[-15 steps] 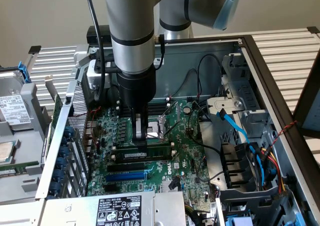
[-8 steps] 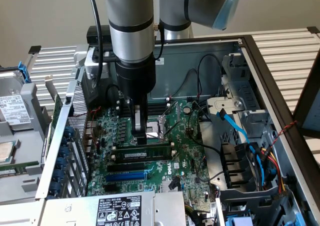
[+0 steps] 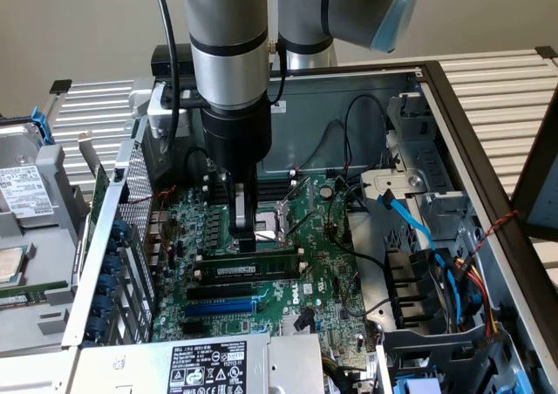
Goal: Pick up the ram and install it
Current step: 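Press down the ram until it locks into place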
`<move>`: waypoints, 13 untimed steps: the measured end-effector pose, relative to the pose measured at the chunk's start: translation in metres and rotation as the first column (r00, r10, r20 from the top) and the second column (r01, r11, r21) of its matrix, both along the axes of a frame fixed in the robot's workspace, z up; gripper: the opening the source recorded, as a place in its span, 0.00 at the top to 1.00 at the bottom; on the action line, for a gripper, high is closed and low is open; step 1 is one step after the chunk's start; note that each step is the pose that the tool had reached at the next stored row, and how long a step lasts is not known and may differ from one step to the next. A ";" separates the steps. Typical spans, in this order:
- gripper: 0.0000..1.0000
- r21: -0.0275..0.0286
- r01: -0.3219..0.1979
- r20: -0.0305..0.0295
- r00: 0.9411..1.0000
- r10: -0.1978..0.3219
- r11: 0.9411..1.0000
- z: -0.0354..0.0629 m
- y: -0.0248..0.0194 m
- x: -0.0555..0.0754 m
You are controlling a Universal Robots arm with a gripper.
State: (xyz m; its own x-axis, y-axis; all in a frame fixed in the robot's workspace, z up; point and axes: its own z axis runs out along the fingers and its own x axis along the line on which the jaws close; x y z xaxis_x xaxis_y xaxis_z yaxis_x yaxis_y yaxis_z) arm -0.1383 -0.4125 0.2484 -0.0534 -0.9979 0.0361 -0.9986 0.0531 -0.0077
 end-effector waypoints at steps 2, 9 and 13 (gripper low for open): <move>0.90 0.000 0.000 0.000 1.000 0.000 1.000 0.0000 0.0000 0.000; 0.90 0.000 0.000 0.000 1.000 0.000 1.000 -0.0003 0.0000 0.006; 0.90 0.000 0.000 0.000 1.000 0.000 1.000 -0.0003 0.0000 0.007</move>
